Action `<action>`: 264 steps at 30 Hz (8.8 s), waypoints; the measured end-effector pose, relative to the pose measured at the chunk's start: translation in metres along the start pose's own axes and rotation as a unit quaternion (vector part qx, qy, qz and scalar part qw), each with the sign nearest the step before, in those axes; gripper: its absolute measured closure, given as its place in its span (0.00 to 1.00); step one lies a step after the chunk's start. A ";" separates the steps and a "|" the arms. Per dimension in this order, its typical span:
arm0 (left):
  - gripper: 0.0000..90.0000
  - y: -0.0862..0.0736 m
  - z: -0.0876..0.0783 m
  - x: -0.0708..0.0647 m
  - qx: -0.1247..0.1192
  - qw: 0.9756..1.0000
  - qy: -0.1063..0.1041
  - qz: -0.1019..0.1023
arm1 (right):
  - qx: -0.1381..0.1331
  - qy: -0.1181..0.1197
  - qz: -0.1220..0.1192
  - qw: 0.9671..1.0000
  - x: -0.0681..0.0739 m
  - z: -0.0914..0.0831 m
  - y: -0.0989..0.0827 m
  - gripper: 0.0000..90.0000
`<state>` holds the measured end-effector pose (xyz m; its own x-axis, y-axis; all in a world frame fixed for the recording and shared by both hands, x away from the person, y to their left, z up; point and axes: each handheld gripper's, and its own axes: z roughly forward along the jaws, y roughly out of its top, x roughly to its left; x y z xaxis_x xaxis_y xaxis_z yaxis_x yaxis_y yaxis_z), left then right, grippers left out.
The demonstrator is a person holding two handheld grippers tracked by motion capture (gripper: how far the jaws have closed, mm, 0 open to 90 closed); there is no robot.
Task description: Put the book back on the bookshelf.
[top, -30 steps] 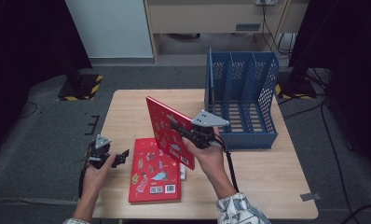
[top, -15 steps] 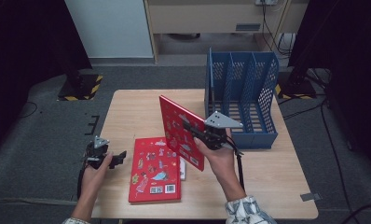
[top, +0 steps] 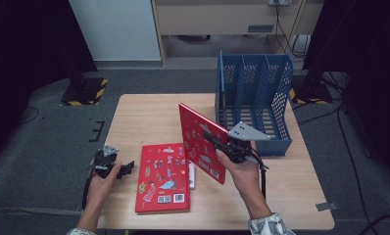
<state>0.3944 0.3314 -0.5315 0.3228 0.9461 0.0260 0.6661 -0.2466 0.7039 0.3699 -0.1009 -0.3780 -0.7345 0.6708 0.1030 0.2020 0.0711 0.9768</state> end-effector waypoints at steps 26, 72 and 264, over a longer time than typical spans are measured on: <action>0.01 -0.003 0.004 -0.003 0.003 1.000 -0.005 -0.006 | -0.001 -0.034 0.026 0.999 -0.014 -0.069 -0.015 0.89; 0.00 -0.002 0.005 -0.006 0.005 1.000 -0.006 -0.006 | -0.025 -0.229 0.025 0.973 -0.094 -0.087 0.074 0.89; 0.00 0.000 0.007 -0.011 0.005 1.000 -0.009 -0.002 | 0.044 -0.322 -0.008 0.946 -0.147 0.037 0.009 0.75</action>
<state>0.3952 0.3197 -0.5369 0.3327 0.9430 0.0104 0.6741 -0.2455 0.6966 0.5035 -0.1719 -0.3908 -0.1959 0.9777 -0.0759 0.2673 0.1277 0.9551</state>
